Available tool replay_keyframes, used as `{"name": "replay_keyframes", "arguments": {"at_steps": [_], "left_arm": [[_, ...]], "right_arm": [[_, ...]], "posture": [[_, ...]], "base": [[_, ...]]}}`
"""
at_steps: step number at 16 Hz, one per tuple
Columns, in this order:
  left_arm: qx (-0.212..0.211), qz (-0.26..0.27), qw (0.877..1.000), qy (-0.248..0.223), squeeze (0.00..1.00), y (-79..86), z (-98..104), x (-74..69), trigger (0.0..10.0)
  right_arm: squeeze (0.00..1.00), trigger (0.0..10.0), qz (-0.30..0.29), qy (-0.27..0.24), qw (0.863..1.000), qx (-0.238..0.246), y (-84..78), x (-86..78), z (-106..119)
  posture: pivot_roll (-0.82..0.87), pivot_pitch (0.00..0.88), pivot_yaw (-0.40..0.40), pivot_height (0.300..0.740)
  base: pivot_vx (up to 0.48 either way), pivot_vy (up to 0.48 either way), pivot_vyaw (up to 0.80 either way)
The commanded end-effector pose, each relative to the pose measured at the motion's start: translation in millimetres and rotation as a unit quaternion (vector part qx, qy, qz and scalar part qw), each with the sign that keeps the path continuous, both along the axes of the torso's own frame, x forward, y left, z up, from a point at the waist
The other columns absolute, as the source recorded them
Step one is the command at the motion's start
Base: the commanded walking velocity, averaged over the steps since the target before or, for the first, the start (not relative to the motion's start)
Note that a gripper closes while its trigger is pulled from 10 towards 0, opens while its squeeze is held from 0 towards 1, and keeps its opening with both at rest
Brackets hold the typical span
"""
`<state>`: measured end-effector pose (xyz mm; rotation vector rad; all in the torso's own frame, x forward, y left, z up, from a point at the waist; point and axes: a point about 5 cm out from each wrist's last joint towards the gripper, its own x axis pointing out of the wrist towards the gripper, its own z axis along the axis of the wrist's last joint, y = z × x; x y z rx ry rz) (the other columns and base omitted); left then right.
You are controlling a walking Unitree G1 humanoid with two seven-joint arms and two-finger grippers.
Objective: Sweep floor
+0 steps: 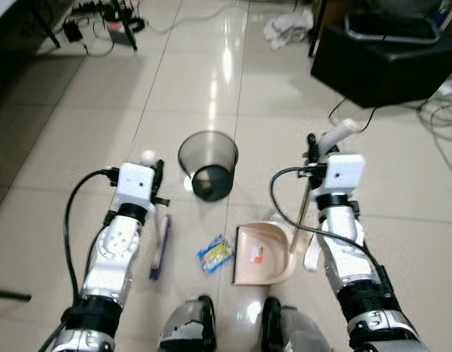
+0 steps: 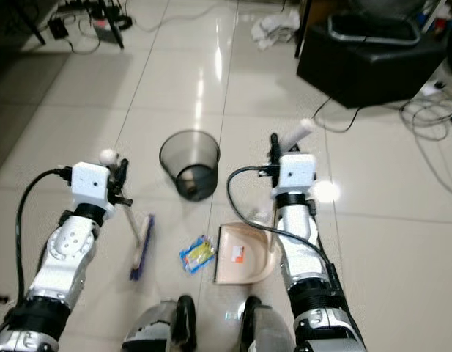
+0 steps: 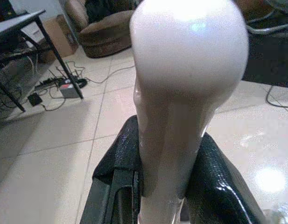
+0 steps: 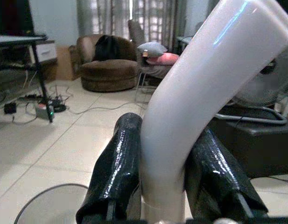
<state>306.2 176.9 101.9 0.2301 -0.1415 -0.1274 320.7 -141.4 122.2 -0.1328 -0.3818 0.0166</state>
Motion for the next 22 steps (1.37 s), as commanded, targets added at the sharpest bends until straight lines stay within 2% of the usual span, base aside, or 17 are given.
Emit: {"name": "replay_keyframes", "arguments": {"at_steps": [1, 5, 8, 10, 13, 16, 19, 22], "left_arm": [[0.002, -0.01, 1.0, 0.002, 0.0, -2.9, -3, -3.9, 10.0], [-0.011, -0.027, 1.0, -0.001, 0.0, -16.2, -1, -2.3, 10.0], [-0.021, -0.029, 0.999, 0.005, 0.0, -23.9, -1, -2.8, 10.0], [-0.039, -0.03, 0.999, 0.015, 0.0, -28.3, -1, -6.2, 10.0], [-0.129, -0.033, 0.99, 0.037, 0.0, -35.9, 3, -4.9, 10.0], [-0.214, -0.04, 0.974, 0.056, 0.0, -45.1, 9, -4.0, 10.0], [-0.293, -0.01, 0.954, 0.058, 0.0, -45.1, 21, 5.4, 10.0], [-0.295, -0.027, 0.954, 0.057, 0.0, -45.8, 26, 10.7, 10.0]], "right_arm": [[0.0, 10.0, 0.003, -0.031, 0.999, -0.013, 6.3, -1.8, 6], [0.0, 10.0, 0.005, -0.044, 0.999, -0.031, 10.3, -2.3, 6], [0.0, 10.0, 0.006, -0.041, 0.998, -0.045, 16.3, -2.7, -2], [0.0, 10.0, 0.009, -0.03, 0.998, -0.062, 27.0, -5.0, -11], [0.0, 10.0, 0.002, -0.023, 0.998, -0.065, 35.5, -3.2, -15], [0.0, 10.0, -0.003, -0.021, 0.998, -0.057, 42.3, -1.3, -16], [0.0, 10.0, -0.011, -0.019, 0.999, -0.036, 45.9, -1.6, -16], [0.0, 10.0, -0.017, -0.023, 0.999, -0.035, 39.5, -1.2, -16]], "posture": [[0.15, 0.327, 0.076, 0.74], [0.16, 0.345, 0.077, 0.74], [0.2, 0.364, 0.099, 0.74], [0.21, 0.358, 0.106, 0.74], [0.23, 0.36, 0.108, 0.74], [0.23, 0.345, 0.115, 0.74], [0.2, 0.312, 0.11, 0.74], [0.18, 0.275, 0.107, 0.74]], "base": [[0.0, 0.0, 0.0], [0.0, 0.0, 0.0], [0.0, 0.0, 0.0], [0.0, 0.0, 0.0], [0.0, 0.0, 0.0], [0.0, 0.0, 0.0], [0.0, 0.0, 0.0], [0.0, 0.0, 0.0]]}}
